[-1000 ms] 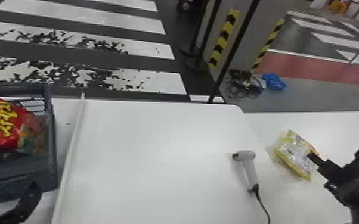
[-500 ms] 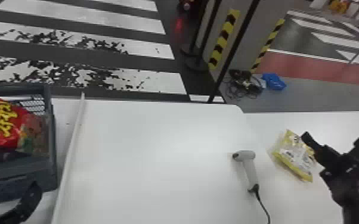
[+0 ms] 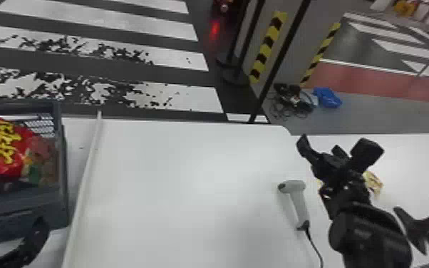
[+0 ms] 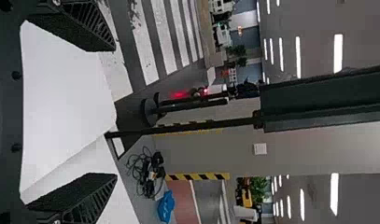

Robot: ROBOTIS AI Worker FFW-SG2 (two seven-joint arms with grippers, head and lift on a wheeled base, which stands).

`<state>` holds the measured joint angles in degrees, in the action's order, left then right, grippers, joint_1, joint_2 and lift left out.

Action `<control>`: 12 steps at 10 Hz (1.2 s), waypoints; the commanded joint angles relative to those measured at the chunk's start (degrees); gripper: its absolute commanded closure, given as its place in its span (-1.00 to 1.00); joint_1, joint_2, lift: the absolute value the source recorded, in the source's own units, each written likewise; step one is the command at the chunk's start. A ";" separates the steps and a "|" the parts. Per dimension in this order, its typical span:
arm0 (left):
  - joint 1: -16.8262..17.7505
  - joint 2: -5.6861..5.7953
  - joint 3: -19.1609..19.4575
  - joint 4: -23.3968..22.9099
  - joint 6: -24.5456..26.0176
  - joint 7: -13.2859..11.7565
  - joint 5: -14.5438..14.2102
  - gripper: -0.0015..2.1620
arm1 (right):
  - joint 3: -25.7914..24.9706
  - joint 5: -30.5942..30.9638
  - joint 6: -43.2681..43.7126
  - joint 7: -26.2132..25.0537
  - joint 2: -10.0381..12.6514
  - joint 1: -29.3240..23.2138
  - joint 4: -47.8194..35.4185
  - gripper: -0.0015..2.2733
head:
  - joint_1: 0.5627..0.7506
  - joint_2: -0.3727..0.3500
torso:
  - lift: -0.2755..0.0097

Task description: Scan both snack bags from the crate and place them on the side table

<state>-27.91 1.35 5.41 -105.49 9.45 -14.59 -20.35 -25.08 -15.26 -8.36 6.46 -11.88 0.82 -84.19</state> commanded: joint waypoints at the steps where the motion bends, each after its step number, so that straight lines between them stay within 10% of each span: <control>1: -0.04 -0.03 0.04 -0.07 0.00 0.00 0.14 -0.93 | 6.80 3.92 1.89 -2.15 2.22 -3.54 -5.20 -0.98 | 0.41 -0.94 | 0.26; 5: 0.13 0.05 -0.49 -0.24 -1.40 -0.27 1.46 -0.93 | 18.05 6.39 5.58 -6.20 6.87 -13.30 -13.28 -0.97 | 0.41 -0.48 | 0.26; 12: -0.39 -0.12 -1.81 -1.47 -2.11 -1.32 3.30 -0.93 | 25.44 7.88 12.26 -10.94 8.10 -24.90 -20.05 -0.97 | 0.41 -0.19 | 0.26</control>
<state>-28.16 1.27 3.84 -106.85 7.32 -15.91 -17.18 -0.19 -7.85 3.50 -4.50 -3.86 -23.58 -103.92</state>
